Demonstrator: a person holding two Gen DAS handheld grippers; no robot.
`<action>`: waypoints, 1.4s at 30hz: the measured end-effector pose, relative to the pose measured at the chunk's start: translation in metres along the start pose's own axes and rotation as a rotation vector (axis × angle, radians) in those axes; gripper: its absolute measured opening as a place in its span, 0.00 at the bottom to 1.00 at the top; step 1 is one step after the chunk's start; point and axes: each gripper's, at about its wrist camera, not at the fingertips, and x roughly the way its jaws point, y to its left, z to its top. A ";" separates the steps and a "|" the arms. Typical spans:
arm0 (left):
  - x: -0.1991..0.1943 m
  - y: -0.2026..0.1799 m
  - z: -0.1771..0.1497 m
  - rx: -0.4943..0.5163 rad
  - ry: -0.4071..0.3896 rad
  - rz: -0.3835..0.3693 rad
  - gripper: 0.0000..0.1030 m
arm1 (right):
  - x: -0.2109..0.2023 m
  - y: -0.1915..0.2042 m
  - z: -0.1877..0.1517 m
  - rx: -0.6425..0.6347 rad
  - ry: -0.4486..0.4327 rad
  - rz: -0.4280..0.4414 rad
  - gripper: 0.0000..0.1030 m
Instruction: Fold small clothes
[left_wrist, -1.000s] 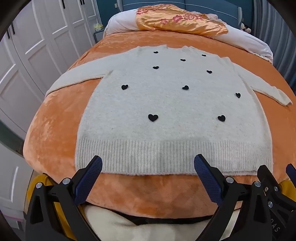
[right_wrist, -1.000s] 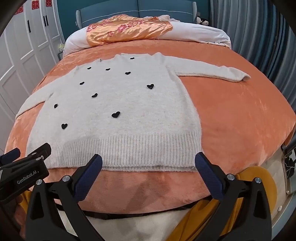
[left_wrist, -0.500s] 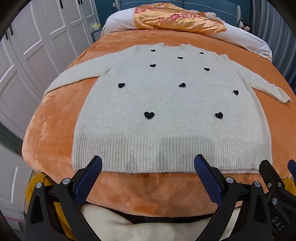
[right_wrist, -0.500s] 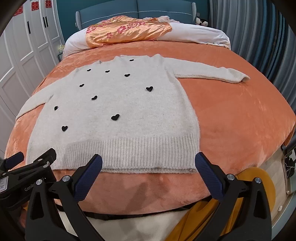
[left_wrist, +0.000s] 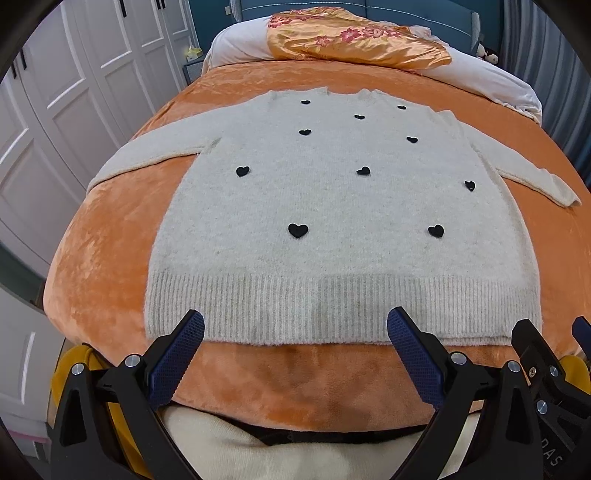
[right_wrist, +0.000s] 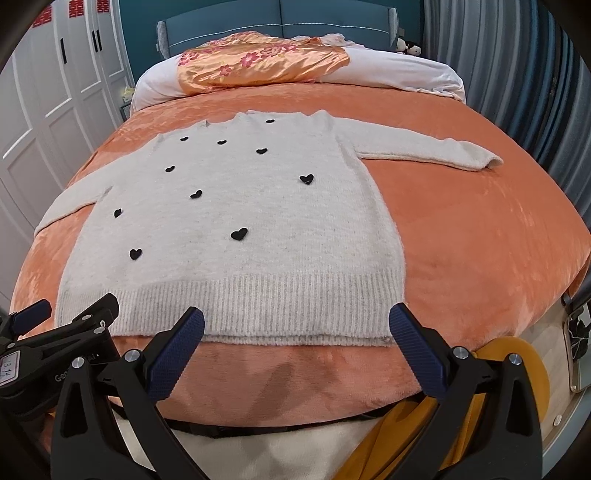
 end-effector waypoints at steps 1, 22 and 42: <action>0.000 0.000 -0.001 0.002 0.000 -0.001 0.94 | 0.000 0.000 0.000 0.000 0.001 0.001 0.95; 0.005 -0.003 -0.004 0.005 0.017 0.010 0.94 | 0.005 0.002 -0.004 -0.011 0.019 -0.003 0.95; 0.006 -0.002 -0.001 -0.001 0.019 0.011 0.93 | 0.008 0.003 -0.001 -0.015 0.024 0.003 0.95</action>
